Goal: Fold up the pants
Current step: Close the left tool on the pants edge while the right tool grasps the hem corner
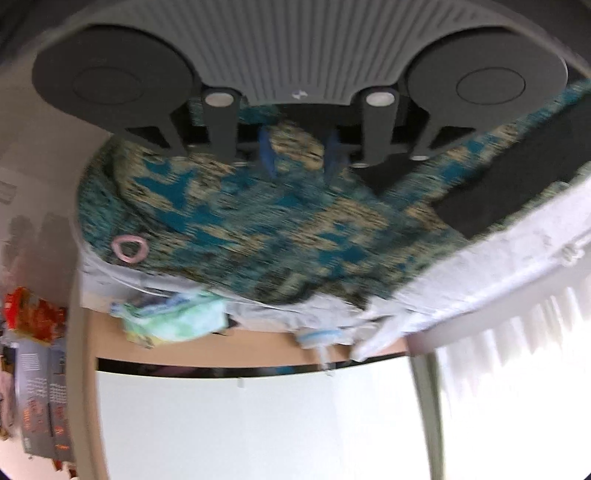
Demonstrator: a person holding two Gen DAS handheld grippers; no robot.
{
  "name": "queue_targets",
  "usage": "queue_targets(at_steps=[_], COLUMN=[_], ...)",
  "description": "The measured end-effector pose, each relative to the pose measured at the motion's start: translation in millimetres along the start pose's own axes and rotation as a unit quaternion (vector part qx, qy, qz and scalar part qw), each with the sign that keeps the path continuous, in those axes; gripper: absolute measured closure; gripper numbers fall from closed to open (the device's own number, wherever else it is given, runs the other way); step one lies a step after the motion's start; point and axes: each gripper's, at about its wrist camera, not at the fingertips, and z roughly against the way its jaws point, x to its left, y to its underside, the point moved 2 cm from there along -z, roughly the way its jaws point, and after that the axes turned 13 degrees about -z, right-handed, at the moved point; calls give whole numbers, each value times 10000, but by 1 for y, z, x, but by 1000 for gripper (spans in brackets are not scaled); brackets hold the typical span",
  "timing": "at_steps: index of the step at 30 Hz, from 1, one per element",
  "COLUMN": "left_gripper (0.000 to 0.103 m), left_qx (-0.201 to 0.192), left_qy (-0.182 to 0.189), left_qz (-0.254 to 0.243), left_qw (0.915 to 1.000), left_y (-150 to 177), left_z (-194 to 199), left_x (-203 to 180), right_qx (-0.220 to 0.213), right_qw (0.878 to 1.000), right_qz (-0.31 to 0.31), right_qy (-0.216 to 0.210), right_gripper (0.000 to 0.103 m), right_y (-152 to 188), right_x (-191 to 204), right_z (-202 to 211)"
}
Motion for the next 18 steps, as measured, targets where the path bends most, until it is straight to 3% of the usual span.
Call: queue_targets(at_steps=[11,18], left_gripper=[2,1], left_qx=[166,393], left_qy=[909,1154], left_qz=[15,186], left_qw=[9957,9924], left_y=[-69,-114], left_z=[-21,-54], left_x=[-42,-70], right_qx=[359,528], right_qw=[9960,9920], right_qz=[375,585], right_qy=[-726,-984], right_gripper=[17,0], right_y=[-10,-3], right_x=[108,181], right_z=[-3,-22])
